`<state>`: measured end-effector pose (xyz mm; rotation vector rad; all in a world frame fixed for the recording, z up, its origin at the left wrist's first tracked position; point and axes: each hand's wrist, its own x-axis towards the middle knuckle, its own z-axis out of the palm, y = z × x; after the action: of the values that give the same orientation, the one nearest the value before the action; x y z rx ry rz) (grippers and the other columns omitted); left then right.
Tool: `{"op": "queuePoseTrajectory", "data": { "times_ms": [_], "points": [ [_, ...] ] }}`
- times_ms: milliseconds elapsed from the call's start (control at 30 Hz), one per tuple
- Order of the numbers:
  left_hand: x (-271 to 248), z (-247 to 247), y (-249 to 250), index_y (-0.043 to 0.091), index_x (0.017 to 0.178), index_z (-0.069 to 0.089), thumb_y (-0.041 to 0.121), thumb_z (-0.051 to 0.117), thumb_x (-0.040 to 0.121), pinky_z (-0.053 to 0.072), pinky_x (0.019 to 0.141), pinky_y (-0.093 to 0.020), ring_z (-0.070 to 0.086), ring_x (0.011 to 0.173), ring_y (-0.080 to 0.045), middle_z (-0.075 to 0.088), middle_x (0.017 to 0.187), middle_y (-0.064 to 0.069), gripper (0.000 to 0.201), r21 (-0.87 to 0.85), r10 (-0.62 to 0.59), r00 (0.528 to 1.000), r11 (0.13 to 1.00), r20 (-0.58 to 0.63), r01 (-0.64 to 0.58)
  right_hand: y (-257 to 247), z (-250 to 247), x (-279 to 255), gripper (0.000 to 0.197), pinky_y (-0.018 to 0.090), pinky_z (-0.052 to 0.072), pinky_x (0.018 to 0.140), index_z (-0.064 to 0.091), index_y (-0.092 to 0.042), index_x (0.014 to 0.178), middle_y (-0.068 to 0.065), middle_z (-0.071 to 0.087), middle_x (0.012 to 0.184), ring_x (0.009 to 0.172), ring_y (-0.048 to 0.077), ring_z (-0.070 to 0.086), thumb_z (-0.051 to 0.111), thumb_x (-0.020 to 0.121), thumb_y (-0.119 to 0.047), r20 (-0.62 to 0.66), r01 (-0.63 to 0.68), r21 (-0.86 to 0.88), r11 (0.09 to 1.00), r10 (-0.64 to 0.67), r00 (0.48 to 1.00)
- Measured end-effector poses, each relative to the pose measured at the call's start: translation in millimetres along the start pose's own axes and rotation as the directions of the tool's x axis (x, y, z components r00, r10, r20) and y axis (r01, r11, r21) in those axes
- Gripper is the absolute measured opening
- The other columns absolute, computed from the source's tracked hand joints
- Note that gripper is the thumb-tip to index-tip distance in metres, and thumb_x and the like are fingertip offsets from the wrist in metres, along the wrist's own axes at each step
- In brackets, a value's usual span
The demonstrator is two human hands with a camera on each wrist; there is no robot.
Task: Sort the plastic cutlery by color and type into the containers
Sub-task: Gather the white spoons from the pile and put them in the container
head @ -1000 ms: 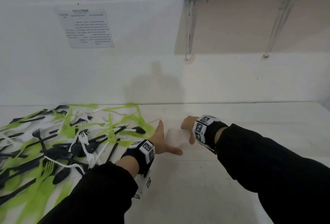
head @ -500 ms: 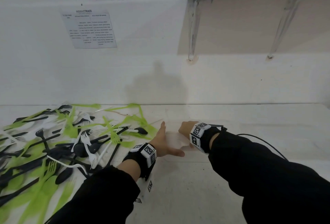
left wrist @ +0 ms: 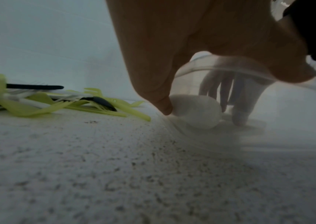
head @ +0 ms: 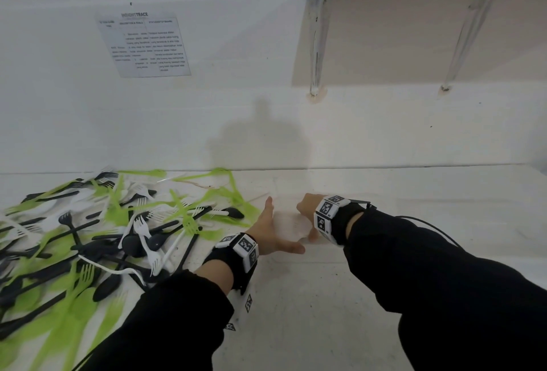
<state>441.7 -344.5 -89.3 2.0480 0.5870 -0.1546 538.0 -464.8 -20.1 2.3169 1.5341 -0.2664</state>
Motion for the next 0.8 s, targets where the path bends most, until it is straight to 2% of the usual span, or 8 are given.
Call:
{"op": "queuePoseTrajectory", "data": {
  "times_ms": [167, 233, 267, 400, 533, 667, 733, 800],
  "points": [
    [1.3, 0.8, -1.4, 0.016, 0.147, -0.022, 0.03, 0.088, 0.059, 0.013, 0.114, -0.026, 0.005, 0.146, -0.013, -0.002, 0.159, -0.001, 0.141, -0.023, 0.005, 1.0, 1.0, -0.009, -0.005, 2.1, -8.4, 2.3, 0.026, 0.026, 0.046, 0.07, 0.058, 0.004, 0.112, 0.013, 0.061, 0.11, 0.094, 0.03, 0.063, 0.057, 0.088, -0.007, 0.057, -0.013, 0.009, 1.0, 0.013, 0.998],
    [1.9, 0.7, -2.3, 0.017, 0.147, -0.022, 0.03, 0.088, 0.059, 0.013, 0.114, -0.027, 0.005, 0.146, -0.014, -0.003, 0.159, -0.001, 0.142, -0.03, 0.004, 1.0, 1.0, -0.005, -0.005, 1.2, -9.1, -2.0, 0.025, 0.022, 0.04, 0.057, 0.057, 0.004, 0.113, 0.008, 0.055, 0.098, 0.084, 0.025, 0.058, 0.053, 0.09, -0.007, 0.049, -0.009, -0.012, 1.0, 0.009, 0.999],
    [2.2, 0.5, -2.6, 0.017, 0.146, -0.023, 0.031, 0.088, 0.058, 0.013, 0.115, -0.027, 0.004, 0.146, -0.014, -0.003, 0.159, -0.001, 0.143, -0.03, 0.006, 1.0, 1.0, -0.002, -0.006, 0.3, -8.8, -4.4, 0.026, 0.023, 0.037, 0.055, 0.056, 0.003, 0.114, 0.009, 0.051, 0.097, 0.084, 0.024, 0.056, 0.051, 0.091, -0.008, 0.038, -0.012, -0.028, 1.0, 0.013, 0.999],
    [2.7, 0.9, -3.3, 0.017, 0.146, -0.024, 0.031, 0.088, 0.058, 0.012, 0.115, -0.027, 0.003, 0.146, -0.013, -0.005, 0.159, -0.002, 0.143, -0.037, 0.012, 1.0, 0.999, -0.001, -0.012, -0.4, -7.9, -2.9, 0.029, 0.023, 0.039, 0.062, 0.054, 0.004, 0.118, 0.013, 0.055, 0.105, 0.093, 0.026, 0.06, 0.05, 0.093, -0.01, 0.063, -0.017, -0.041, 0.999, 0.019, 0.998],
    [3.7, 1.0, -3.9, 0.017, 0.146, -0.024, 0.031, 0.088, 0.059, 0.013, 0.114, -0.027, 0.004, 0.146, -0.013, -0.005, 0.159, -0.001, 0.143, -0.038, 0.014, 1.0, 0.999, 0.002, -0.014, 0.7, -5.7, -5.7, 0.028, 0.023, 0.036, 0.069, 0.056, 0.001, 0.116, 0.012, 0.057, 0.12, 0.107, 0.028, 0.06, 0.053, 0.091, -0.012, 0.009, -0.003, -0.027, 1.0, 0.003, 1.0],
    [3.9, 1.1, -4.5, 0.017, 0.146, -0.024, 0.031, 0.088, 0.059, 0.012, 0.115, -0.027, 0.003, 0.146, -0.014, -0.005, 0.159, -0.003, 0.143, -0.049, 0.015, 1.0, 0.999, 0.004, -0.015, 0.5, -5.9, -9.9, 0.027, 0.023, 0.036, 0.07, 0.057, 0.0, 0.115, 0.015, 0.056, 0.11, 0.098, 0.025, 0.06, 0.052, 0.092, -0.014, -0.041, -0.004, -0.022, 1.0, 0.003, 0.999],
    [4.3, 1.3, -5.1, 0.017, 0.146, -0.024, 0.03, 0.088, 0.058, 0.012, 0.115, -0.028, 0.003, 0.146, -0.014, -0.005, 0.159, -0.003, 0.143, -0.055, 0.017, 1.0, 0.998, 0.003, -0.017, 0.3, -4.7, -11.0, 0.027, 0.026, 0.039, 0.072, 0.056, -0.001, 0.115, 0.013, 0.056, 0.116, 0.104, 0.027, 0.06, 0.051, 0.093, -0.015, -0.051, 0.003, -0.01, 1.0, -0.003, 0.999],
    [4.5, 1.6, -5.6, 0.017, 0.146, -0.024, 0.03, 0.088, 0.058, 0.011, 0.115, -0.028, 0.002, 0.146, -0.013, -0.004, 0.159, -0.003, 0.143, -0.051, 0.018, 1.0, 0.999, 0.003, -0.018, -0.3, -4.4, -7.4, 0.028, 0.026, 0.039, 0.067, 0.056, 0.0, 0.115, 0.013, 0.056, 0.116, 0.102, 0.029, 0.06, 0.052, 0.093, -0.016, -0.018, -0.009, -0.013, 1.0, 0.008, 1.0]
  ]
}}
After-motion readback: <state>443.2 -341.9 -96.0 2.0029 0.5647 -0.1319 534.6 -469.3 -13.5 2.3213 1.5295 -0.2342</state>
